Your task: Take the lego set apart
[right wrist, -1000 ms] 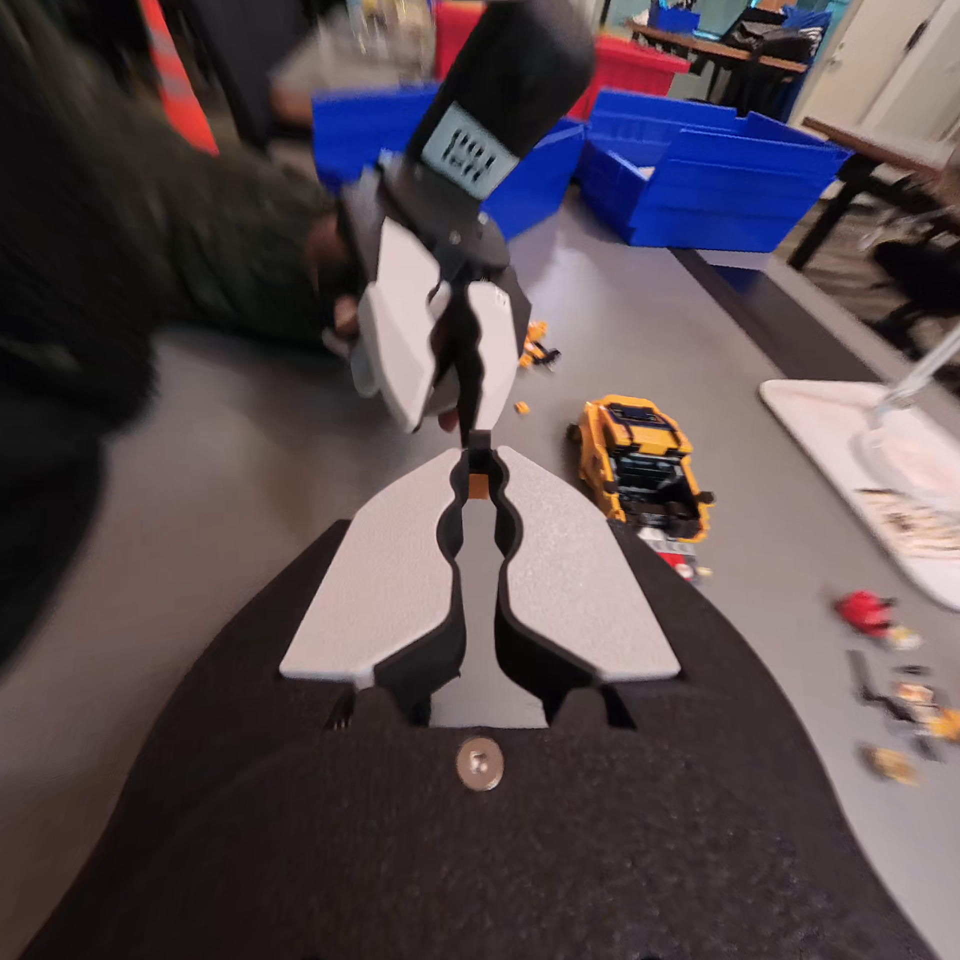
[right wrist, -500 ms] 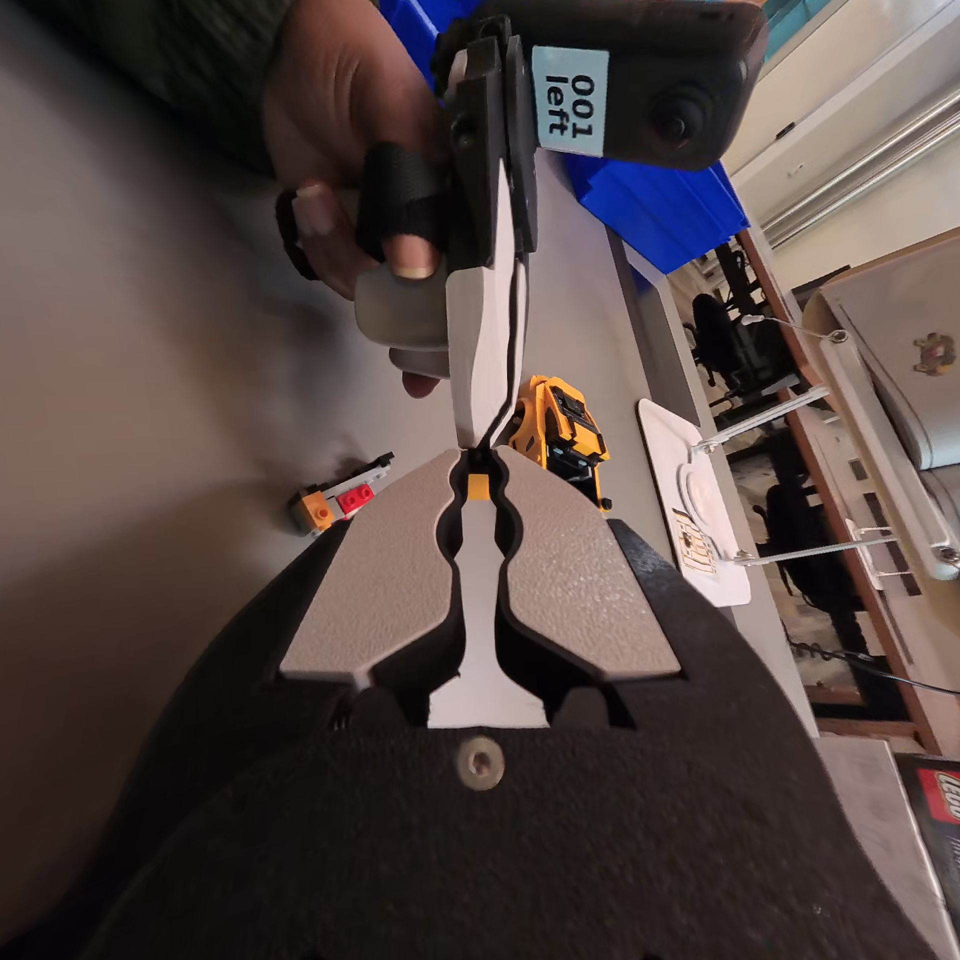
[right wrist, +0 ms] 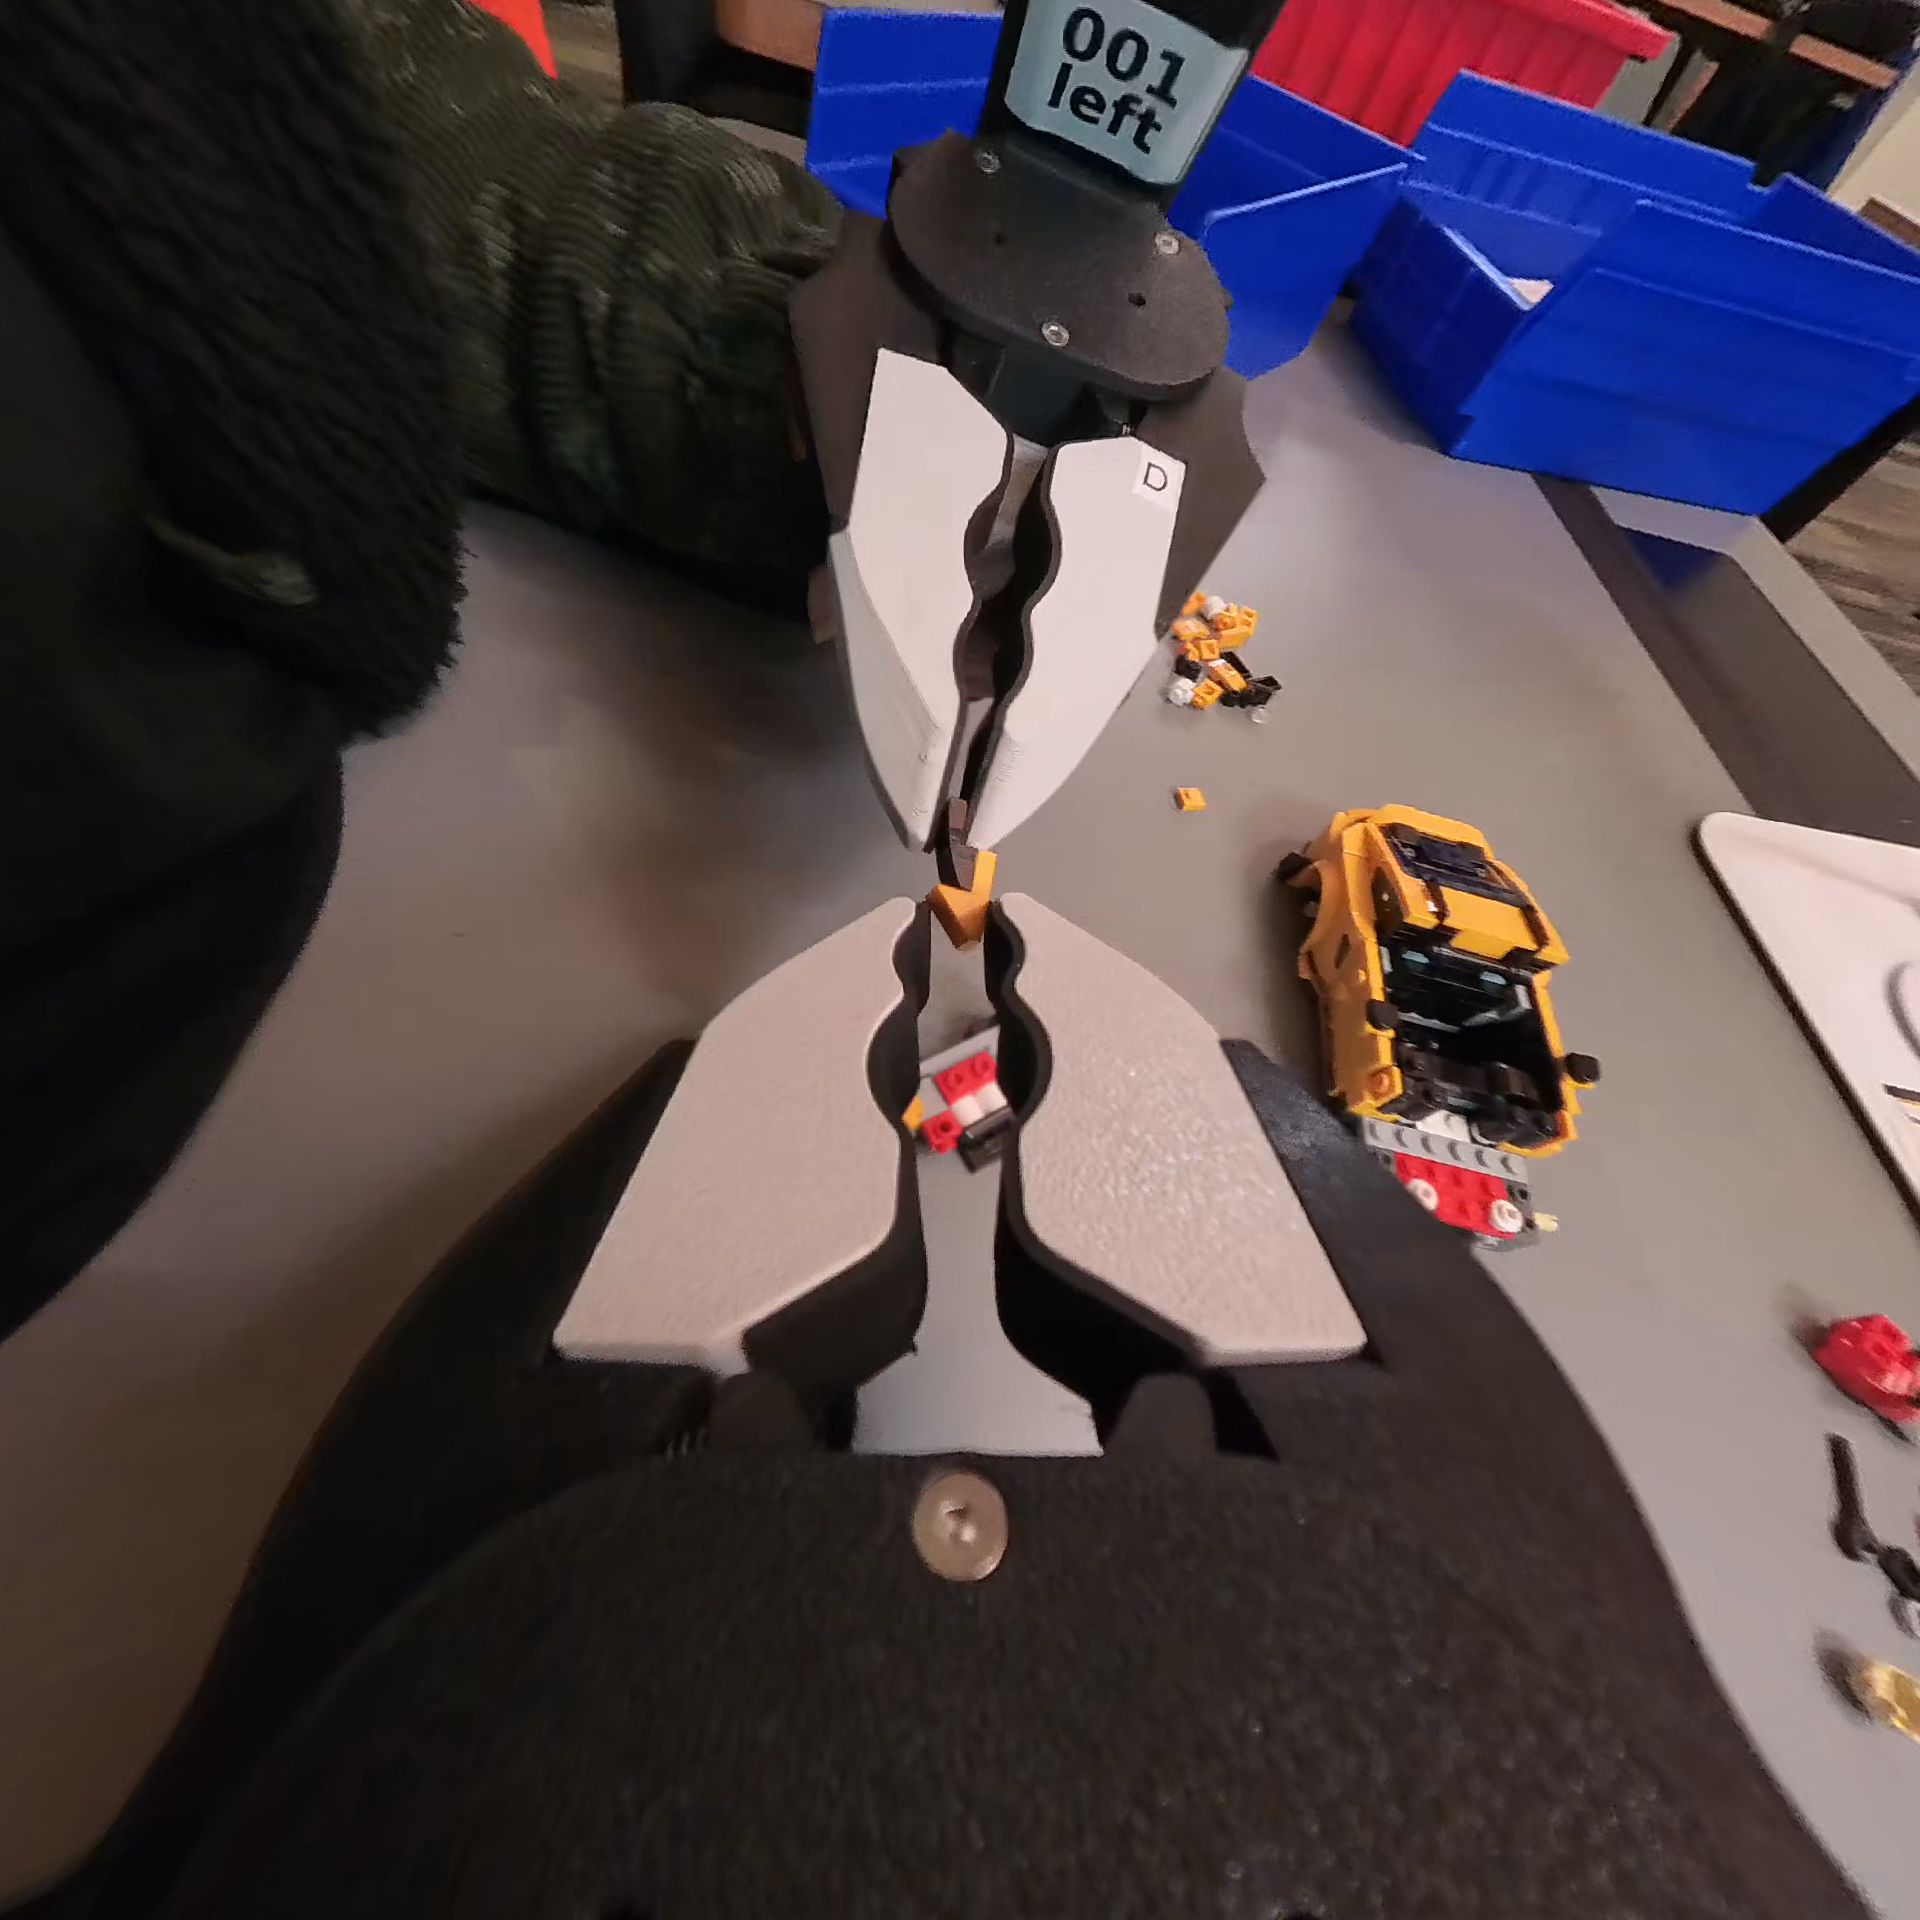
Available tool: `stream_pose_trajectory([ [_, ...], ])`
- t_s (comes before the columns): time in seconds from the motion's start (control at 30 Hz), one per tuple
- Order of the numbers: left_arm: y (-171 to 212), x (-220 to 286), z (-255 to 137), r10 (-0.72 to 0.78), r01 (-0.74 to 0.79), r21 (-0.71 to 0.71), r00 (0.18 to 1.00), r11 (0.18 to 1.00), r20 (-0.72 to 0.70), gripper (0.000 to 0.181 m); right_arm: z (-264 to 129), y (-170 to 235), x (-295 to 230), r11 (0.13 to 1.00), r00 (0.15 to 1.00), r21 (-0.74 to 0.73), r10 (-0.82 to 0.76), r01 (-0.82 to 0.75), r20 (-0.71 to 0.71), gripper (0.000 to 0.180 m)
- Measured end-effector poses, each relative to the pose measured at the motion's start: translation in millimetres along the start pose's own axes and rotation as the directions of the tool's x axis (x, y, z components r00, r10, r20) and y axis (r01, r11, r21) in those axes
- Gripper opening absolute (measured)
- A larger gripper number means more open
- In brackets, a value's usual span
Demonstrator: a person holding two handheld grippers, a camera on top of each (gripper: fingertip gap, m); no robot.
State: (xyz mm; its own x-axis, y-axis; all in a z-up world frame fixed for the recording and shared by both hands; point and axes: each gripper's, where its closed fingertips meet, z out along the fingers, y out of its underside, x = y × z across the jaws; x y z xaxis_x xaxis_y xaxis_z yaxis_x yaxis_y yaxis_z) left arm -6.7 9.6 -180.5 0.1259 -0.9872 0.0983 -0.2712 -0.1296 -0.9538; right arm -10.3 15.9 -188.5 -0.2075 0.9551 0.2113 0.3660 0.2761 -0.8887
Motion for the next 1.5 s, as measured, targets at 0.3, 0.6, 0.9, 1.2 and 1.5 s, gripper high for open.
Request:
stream_pose_trajectory([
  [0.3,-3,13,-2,0.055,-0.054,0.013,0.997,0.998,-0.057,0.003,-2,-7,-12,0.997,0.994,0.056,0.039,-0.045,0.102,0.006],
  [0.6,-4,25,-2,0.026,-0.022,0.031,0.989,0.999,-0.144,0.003,-4,-11,-23,0.994,0.979,0.076,0.062,-0.078,0.195,0.005],
  [0.9,-4,36,-2,0.035,-0.031,0.023,0.98,0.999,-0.197,0.003,-5,-13,-32,0.992,0.962,0.076,0.073,-0.096,0.262,0.004],
  [1.2,-1,24,-6,0.045,-0.048,-0.017,0.992,0.999,-0.115,0.003,-12,-3,-1,0.991,0.989,0.062,0.109,-0.115,0.105,0.004],
  [1.5,33,-30,-6,-0.104,0.126,-0.154,0.984,0.98,0.148,0.002,-17,38,38,0.983,0.984,-0.092,0.148,-0.157,-0.095,0.005],
])
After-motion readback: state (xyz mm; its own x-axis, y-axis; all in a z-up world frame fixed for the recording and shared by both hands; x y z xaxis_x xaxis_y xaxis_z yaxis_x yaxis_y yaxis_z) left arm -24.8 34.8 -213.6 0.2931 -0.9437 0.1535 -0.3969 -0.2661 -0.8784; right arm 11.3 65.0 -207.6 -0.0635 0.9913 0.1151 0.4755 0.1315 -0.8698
